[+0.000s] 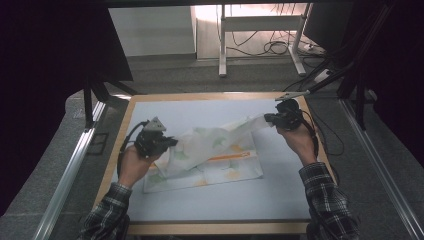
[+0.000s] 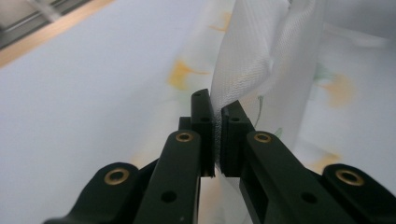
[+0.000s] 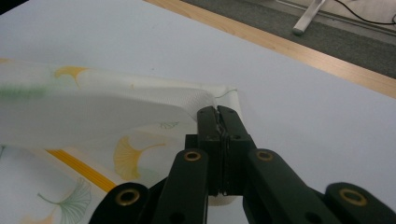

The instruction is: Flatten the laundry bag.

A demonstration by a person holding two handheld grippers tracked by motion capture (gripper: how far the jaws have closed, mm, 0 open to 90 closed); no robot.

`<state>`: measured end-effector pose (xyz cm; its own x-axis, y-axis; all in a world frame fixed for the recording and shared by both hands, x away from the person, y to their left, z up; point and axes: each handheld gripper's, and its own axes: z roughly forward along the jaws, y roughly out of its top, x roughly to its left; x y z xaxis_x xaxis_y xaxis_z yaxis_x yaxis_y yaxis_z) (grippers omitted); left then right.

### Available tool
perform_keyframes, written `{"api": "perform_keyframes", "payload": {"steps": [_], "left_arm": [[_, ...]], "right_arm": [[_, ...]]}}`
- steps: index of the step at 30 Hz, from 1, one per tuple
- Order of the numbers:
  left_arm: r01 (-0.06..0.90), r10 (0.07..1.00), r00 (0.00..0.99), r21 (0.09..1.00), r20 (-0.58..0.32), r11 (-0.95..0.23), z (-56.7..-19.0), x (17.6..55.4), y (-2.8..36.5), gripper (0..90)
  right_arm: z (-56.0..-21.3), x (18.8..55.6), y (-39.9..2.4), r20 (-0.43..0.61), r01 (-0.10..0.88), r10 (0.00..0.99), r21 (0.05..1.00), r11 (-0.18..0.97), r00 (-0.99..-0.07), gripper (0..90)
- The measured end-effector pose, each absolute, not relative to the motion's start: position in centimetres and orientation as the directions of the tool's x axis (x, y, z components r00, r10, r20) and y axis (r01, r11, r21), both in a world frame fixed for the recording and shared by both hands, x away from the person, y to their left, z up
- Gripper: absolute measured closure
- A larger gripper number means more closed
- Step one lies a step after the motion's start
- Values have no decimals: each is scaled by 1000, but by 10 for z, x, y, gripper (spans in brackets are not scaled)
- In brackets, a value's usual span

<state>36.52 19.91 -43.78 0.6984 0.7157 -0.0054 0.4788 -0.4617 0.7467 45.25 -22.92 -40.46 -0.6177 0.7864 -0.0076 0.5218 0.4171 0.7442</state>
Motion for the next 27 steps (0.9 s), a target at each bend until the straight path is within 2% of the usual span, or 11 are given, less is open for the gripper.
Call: {"api": "perform_keyframes", "payload": {"steps": [6, 10, 14, 23, 24, 27], "left_arm": [[558, 799, 602, 720, -8, -413, -432, 410, 227, 867], [606, 837, 546, 699, -19, -380, -433, 434, 242, 867], [641, 868, 496, 679, -11, -357, -435, 453, 252, 867], [710, 922, 382, 621, 56, -332, -449, 486, 262, 852], [711, 930, 361, 627, 61, -318, -451, 487, 264, 817], [707, 944, 325, 648, 59, -284, -453, 488, 269, 558]], "right_arm": [[-406, 454, -222, 6, 507, 772, 757, 412, -635, 850], [-407, 454, -218, 11, 493, 762, 768, 408, -648, 726], [-408, 452, -218, 4, 486, 762, 773, 408, -647, 650], [-418, 446, -224, 3, 499, 764, 758, 419, -645, 593], [-420, 446, -225, 1, 502, 766, 756, 420, -643, 593], [-426, 446, -228, 10, 512, 767, 750, 418, -641, 588]]}}
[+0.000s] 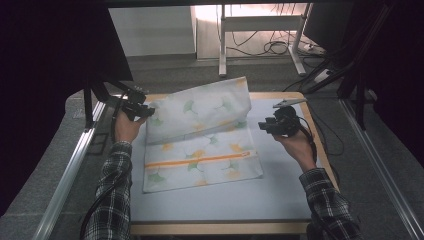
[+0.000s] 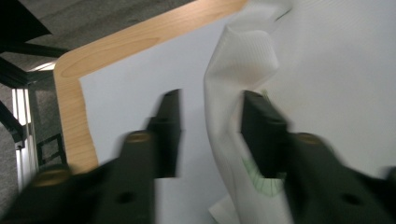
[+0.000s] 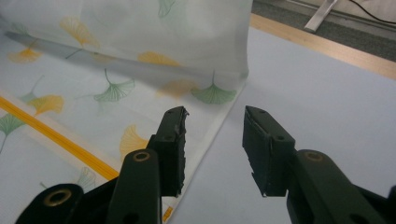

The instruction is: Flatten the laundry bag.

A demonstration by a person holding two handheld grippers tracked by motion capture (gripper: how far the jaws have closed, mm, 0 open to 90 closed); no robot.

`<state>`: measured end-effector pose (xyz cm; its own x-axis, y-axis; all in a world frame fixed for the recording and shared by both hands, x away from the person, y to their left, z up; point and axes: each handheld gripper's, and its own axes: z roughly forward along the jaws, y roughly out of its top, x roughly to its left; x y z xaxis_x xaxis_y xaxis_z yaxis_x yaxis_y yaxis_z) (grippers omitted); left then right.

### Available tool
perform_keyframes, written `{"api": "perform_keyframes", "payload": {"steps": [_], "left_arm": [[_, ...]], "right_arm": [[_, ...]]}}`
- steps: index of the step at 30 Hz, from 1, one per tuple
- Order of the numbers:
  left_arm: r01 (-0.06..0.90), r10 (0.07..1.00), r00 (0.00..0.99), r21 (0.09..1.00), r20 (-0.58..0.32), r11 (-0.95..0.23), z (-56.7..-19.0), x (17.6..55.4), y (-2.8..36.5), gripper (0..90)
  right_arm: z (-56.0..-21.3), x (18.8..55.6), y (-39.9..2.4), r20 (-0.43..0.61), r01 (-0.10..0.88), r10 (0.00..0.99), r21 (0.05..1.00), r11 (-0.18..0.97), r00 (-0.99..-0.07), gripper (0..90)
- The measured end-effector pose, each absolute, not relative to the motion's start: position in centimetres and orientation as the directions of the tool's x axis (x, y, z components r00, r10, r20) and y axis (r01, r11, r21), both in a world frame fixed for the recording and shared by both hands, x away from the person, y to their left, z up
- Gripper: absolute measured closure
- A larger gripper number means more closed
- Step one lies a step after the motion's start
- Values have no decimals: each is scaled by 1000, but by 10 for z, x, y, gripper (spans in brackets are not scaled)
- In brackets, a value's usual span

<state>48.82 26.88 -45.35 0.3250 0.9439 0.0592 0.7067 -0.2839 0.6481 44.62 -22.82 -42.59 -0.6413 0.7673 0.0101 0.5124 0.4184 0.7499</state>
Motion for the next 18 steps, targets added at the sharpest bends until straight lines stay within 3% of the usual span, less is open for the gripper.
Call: {"api": "perform_keyframes", "payload": {"steps": [3, 6, 18], "left_arm": [[691, 952, 304, 677, 44, -252, -452, 484, 277, 405], [667, 950, 311, 710, 9, -225, -449, 476, 286, 343], [648, 903, 428, 711, -44, -273, -484, 425, 278, 249]], "right_arm": [[-434, 447, -229, 17, 519, 765, 744, 420, -644, 581], [-441, 446, -228, 25, 525, 760, 738, 424, -649, 566], [-469, 438, -219, 46, 536, 736, 715, 448, -675, 492]]}}
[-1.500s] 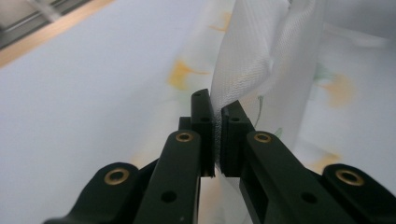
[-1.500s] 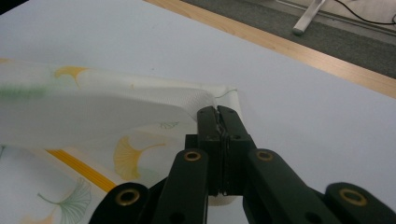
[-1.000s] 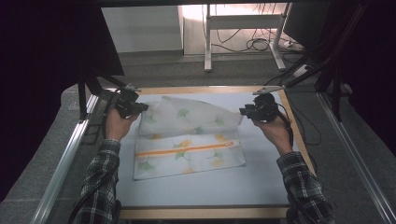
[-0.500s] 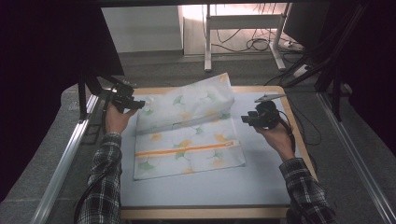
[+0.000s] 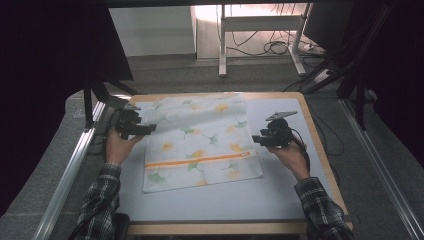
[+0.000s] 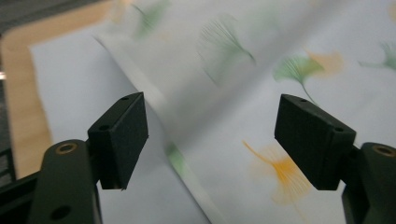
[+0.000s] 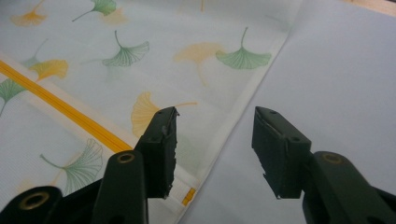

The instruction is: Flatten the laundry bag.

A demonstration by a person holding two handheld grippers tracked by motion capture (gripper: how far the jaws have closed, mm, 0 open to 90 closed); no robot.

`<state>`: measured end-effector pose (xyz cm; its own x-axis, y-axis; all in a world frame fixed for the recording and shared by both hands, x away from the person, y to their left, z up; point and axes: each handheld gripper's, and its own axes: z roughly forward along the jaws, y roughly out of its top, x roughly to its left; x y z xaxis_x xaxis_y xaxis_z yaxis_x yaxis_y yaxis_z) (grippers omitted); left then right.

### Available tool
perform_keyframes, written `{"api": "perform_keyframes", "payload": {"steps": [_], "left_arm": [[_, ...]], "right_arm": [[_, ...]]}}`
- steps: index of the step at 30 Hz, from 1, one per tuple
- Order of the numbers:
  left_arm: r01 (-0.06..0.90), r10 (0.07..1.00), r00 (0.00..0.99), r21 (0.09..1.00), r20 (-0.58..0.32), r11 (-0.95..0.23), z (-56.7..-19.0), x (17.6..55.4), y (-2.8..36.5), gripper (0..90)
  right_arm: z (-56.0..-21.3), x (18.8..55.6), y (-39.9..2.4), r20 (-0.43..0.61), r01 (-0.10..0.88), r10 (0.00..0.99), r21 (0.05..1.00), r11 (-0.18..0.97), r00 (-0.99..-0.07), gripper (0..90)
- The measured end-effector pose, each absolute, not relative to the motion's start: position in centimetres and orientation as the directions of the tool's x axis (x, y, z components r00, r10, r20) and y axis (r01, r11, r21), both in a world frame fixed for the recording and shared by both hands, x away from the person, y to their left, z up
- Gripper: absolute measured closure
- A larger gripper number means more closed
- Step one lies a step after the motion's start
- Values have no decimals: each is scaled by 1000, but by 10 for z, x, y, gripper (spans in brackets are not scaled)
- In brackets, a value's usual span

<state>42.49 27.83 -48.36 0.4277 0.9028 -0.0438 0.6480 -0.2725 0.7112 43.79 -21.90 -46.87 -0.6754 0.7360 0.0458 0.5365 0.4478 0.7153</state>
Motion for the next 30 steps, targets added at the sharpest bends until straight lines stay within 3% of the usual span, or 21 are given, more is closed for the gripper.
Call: {"api": "perform_keyframes", "payload": {"steps": [9, 18, 24, 26, 30], "left_arm": [[637, 872, 488, 697, -35, -329, -514, 379, 265, 264], [658, 867, 498, 656, -11, -370, -530, 347, 261, 285], [689, 891, 454, 638, -9, -345, -540, 353, 263, 298], [696, 890, 453, 643, -48, -319, -542, 355, 265, 320], [707, 900, 432, 643, -63, -294, -541, 357, 265, 415]], "right_arm": [[-486, 435, -215, 52, 558, 739, 692, 458, -672, 442], [-497, 434, -209, 29, 554, 740, 683, 476, -672, 578], [-508, 439, -205, 19, 572, 756, 666, 479, -655, 496], [-513, 441, -204, 17, 584, 761, 653, 482, -648, 491], [-517, 440, -199, -21, 593, 780, 637, 493, -626, 604]]}}
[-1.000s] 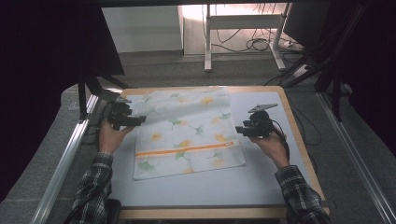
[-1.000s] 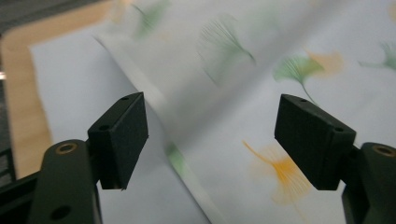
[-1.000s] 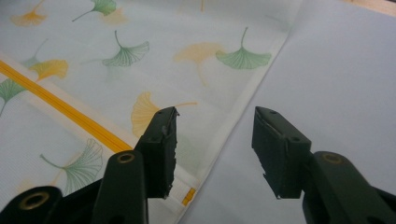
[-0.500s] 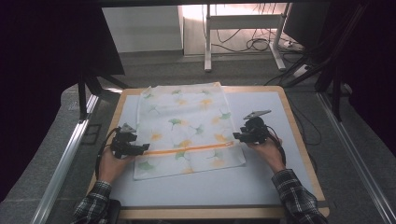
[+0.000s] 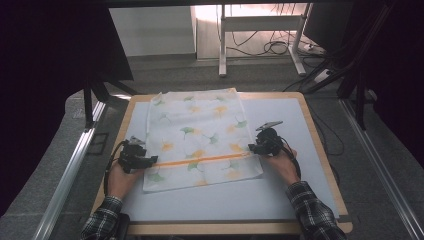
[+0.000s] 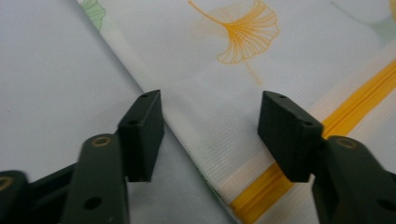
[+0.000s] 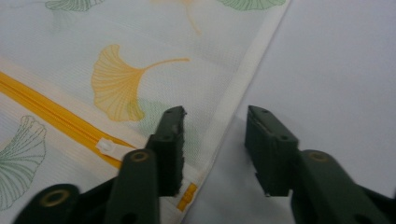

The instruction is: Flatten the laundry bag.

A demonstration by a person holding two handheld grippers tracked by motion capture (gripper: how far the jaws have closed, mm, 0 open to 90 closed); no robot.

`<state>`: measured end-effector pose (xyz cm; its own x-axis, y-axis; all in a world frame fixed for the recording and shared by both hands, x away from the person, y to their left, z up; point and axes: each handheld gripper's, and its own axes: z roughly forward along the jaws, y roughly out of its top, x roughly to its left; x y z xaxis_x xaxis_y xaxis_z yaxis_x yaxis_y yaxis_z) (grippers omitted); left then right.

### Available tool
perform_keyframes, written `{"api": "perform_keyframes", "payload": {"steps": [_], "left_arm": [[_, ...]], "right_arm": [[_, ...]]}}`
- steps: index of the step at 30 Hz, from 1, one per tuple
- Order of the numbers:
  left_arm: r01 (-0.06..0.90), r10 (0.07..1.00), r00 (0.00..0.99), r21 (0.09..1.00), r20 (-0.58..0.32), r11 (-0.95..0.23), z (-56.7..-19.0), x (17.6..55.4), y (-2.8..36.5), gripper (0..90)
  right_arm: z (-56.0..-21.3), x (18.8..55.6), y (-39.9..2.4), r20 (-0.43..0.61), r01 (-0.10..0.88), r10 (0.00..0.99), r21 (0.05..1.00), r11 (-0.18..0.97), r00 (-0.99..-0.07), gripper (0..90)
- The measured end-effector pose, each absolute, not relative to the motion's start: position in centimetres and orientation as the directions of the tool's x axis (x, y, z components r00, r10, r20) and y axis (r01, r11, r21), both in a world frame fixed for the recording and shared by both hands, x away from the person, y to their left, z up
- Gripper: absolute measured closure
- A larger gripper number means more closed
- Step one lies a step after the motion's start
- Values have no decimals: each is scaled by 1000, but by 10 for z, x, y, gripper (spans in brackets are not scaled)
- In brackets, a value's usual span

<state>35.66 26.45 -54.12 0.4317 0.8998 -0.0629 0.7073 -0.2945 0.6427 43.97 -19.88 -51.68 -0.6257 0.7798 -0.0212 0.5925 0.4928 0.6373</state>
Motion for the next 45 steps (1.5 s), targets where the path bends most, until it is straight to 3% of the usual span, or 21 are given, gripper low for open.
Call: {"api": "perform_keyframes", "payload": {"steps": [4, 6, 9, 15, 21, 40, 45], "left_arm": [[713, 911, 406, 648, -70, -268, -540, 356, 266, 660], [712, 902, 423, 646, -81, -276, -540, 356, 266, 790], [710, 896, 437, 640, -73, -294, -539, 355, 263, 861], [718, 866, 487, 618, -116, -321, -536, 346, 259, 864], [682, 826, 558, 608, -72, -407, -533, 339, 245, 853], [653, 765, 637, 591, -89, -475, -531, 305, 223, 820], [643, 765, 641, 593, -69, -485, -531, 299, 221, 740]], "right_arm": [[-515, 435, -196, -17, 599, 779, 628, 496, -627, 844], [-514, 432, -193, -23, 601, 773, 614, 511, -634, 870], [-511, 427, -192, -24, 602, 759, 594, 534, -650, 876], [-502, 408, -205, -5, 597, 736, 580, 554, -677, 876], [-502, 392, -223, 21, 612, 728, 558, 560, -685, 872], [-501, 342, -253, 27, 619, 722, 538, 573, -691, 867], [-502, 332, -257, 37, 623, 716, 526, 579, -697, 864]]}}
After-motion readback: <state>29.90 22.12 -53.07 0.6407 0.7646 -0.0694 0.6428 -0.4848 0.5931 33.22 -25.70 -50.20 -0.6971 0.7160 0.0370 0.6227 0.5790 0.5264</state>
